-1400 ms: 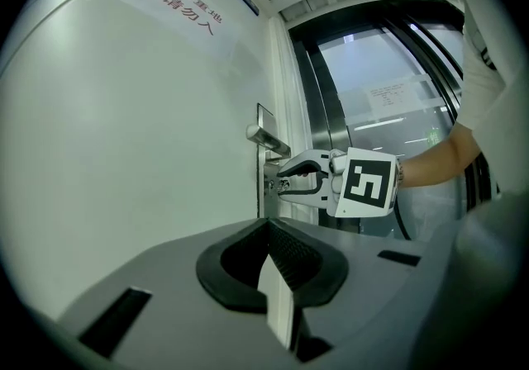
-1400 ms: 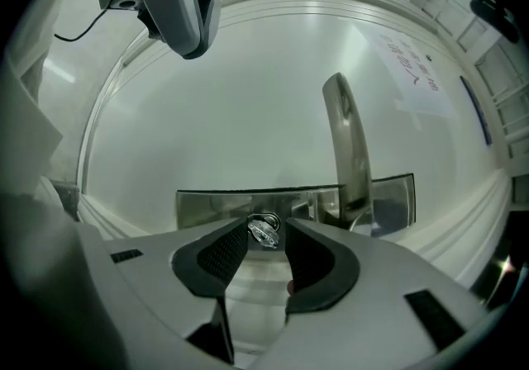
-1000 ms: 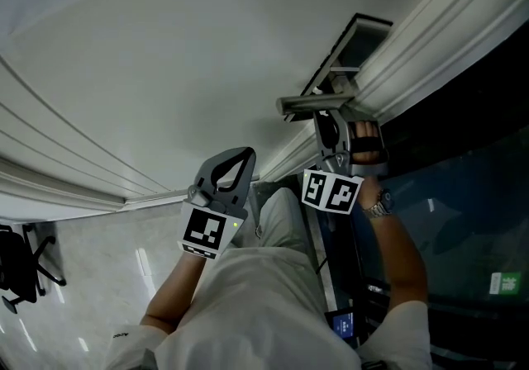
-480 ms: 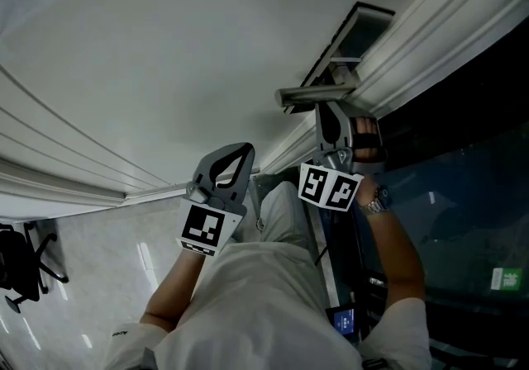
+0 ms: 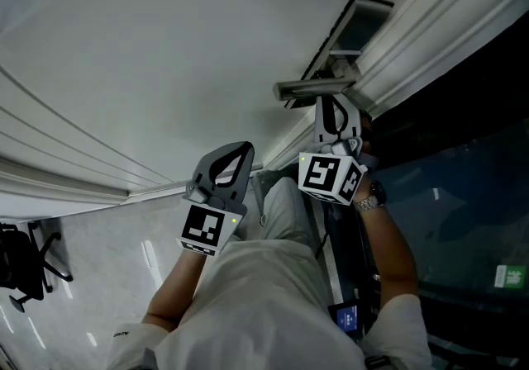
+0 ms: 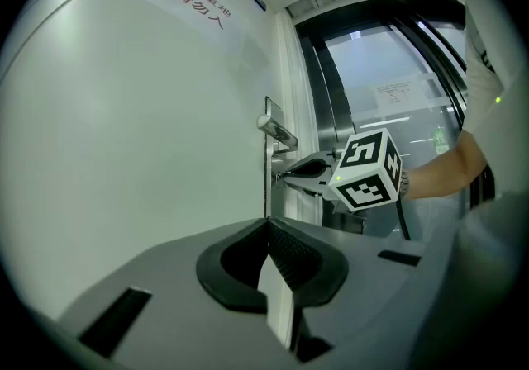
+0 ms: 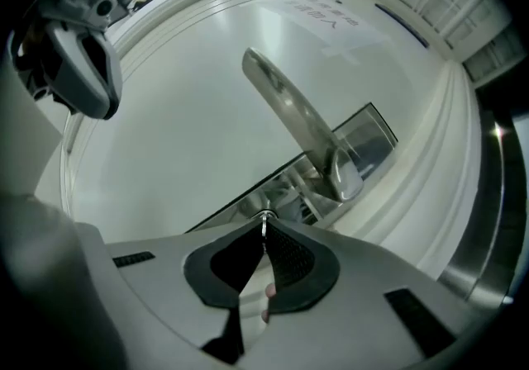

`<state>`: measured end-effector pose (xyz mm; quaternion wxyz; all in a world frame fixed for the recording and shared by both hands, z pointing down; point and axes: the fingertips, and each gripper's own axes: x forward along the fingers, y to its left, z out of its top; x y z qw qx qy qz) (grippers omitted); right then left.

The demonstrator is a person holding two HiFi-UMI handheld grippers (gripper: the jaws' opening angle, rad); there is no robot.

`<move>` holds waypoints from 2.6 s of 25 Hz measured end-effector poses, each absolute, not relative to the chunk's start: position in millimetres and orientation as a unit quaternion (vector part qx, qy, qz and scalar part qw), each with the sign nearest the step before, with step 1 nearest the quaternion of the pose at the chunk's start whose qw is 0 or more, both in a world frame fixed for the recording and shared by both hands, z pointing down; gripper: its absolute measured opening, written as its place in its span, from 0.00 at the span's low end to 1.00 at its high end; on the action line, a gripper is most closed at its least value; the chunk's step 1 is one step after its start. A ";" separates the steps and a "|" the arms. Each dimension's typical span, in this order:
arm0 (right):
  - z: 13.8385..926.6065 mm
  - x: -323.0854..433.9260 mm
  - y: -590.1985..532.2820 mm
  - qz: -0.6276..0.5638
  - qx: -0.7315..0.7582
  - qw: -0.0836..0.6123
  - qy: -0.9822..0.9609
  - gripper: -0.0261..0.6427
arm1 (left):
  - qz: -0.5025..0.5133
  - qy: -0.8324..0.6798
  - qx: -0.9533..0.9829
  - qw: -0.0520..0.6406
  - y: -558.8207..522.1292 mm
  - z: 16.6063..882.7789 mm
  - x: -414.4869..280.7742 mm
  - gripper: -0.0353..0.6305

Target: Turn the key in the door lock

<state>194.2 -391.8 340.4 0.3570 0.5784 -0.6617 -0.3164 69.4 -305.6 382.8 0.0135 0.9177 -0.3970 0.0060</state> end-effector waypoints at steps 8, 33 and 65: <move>333.1 194.0 -391.7 -0.148 0.629 0.222 -0.730 0.06 | 0.013 -0.391 0.920 0.022 -300.8 384.4 74.9 0.06; 341.4 213.2 -394.8 0.394 0.520 -0.228 -0.723 0.06 | 0.027 -0.389 0.920 0.029 -294.0 394.1 80.4 0.06; 337.6 193.1 -374.3 -0.375 0.532 0.443 -0.616 0.30 | 0.023 -0.387 0.921 0.019 -282.3 390.6 63.5 0.06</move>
